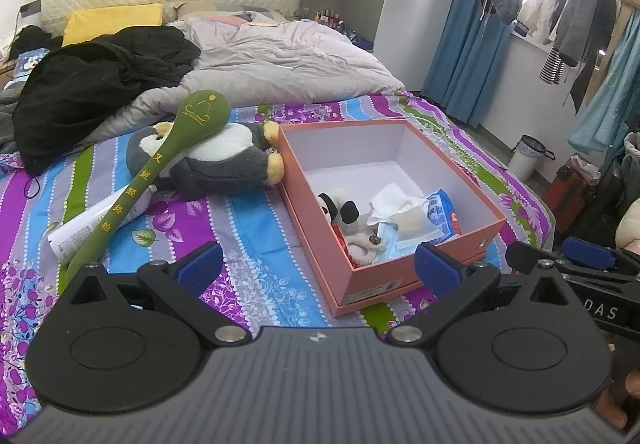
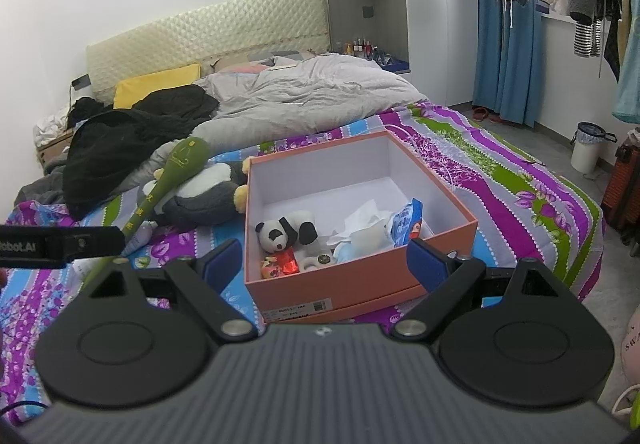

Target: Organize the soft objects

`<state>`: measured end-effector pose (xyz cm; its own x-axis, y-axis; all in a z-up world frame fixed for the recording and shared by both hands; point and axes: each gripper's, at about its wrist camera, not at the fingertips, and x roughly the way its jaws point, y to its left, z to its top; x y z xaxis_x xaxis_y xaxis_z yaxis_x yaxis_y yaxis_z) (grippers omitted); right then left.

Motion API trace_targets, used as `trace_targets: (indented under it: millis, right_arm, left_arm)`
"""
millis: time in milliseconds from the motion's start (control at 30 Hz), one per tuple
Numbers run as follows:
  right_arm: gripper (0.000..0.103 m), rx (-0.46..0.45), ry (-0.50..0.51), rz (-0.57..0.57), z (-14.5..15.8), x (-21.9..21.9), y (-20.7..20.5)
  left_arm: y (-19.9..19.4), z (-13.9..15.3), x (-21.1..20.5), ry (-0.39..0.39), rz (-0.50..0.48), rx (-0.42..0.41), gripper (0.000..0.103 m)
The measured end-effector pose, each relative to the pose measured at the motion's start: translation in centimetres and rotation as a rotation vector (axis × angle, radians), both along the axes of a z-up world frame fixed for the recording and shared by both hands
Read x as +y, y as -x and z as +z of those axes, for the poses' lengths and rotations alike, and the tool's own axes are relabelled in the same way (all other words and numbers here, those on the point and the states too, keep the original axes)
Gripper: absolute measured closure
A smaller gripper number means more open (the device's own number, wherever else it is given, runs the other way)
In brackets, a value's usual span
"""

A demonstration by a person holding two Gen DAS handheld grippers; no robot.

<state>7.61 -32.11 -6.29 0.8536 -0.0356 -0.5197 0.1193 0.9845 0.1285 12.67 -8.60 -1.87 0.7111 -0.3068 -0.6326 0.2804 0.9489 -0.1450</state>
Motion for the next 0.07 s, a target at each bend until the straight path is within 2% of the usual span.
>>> trace_targets:
  millis: [67]
  right_arm:
    - [0.012, 0.003, 0.000, -0.001, -0.02, 0.03, -0.02]
  left_arm:
    - [-0.03, -0.03, -0.01, -0.001, -0.002, 0.000, 0.000]
